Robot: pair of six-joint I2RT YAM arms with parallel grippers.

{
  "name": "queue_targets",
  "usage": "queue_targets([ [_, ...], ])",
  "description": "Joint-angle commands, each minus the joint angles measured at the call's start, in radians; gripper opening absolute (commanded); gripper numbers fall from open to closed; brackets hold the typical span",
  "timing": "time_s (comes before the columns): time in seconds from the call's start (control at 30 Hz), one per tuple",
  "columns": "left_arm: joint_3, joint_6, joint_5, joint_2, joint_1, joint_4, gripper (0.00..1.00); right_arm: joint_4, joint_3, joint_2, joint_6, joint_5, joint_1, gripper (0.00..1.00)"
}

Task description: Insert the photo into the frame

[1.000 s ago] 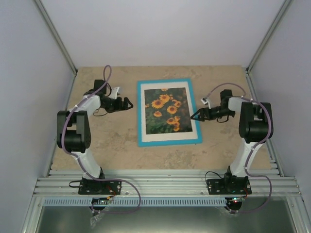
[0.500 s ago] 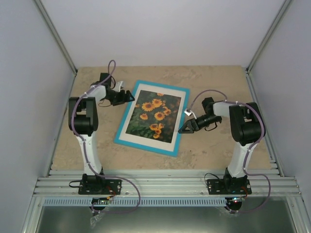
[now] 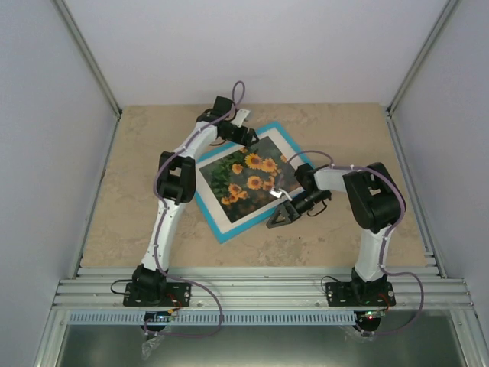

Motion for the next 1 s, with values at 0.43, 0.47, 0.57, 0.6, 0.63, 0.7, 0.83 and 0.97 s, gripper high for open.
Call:
queue_targets([
  [0.43, -0.655, -0.041, -0.108, -0.699, 0.193, -0.006, 0.94, -0.328, 0.415, 0.046, -0.315, 0.033, -0.092, 0.98],
  [0.47, -0.716, -0.056, -0.111, -0.736, 0.212, -0.004, 0.94, -0.306, 0.49, 0.068, -0.272, 0.044, -0.132, 0.98],
  [0.57, -0.877, -0.116, -0.122, -0.815, 0.271, -0.011, 0.94, -0.196, 0.637, 0.146, -0.125, 0.129, -0.219, 0.98],
  [0.6, -0.921, -0.13, -0.116, -0.829, 0.293, -0.017, 0.94, -0.169, 0.681, 0.172, -0.092, 0.167, -0.236, 0.98],
  [0.63, -0.963, -0.139, -0.105, -0.843, 0.315, -0.017, 0.94, -0.151, 0.726, 0.197, -0.067, 0.202, -0.253, 0.98],
  [0.7, -1.067, -0.138, -0.117, -0.885, 0.344, 0.009, 0.94, -0.127, 0.802, 0.244, -0.036, 0.268, -0.275, 0.98],
  [0.83, -1.141, -0.11, -0.136, -0.909, 0.347, -0.011, 0.93, -0.116, 0.878, 0.327, -0.016, 0.322, -0.302, 0.98],
  [0.97, -1.174, -0.1, -0.119, -0.884, 0.348, -0.009, 0.92, -0.11, 0.881, 0.38, -0.007, 0.305, -0.303, 0.98],
])
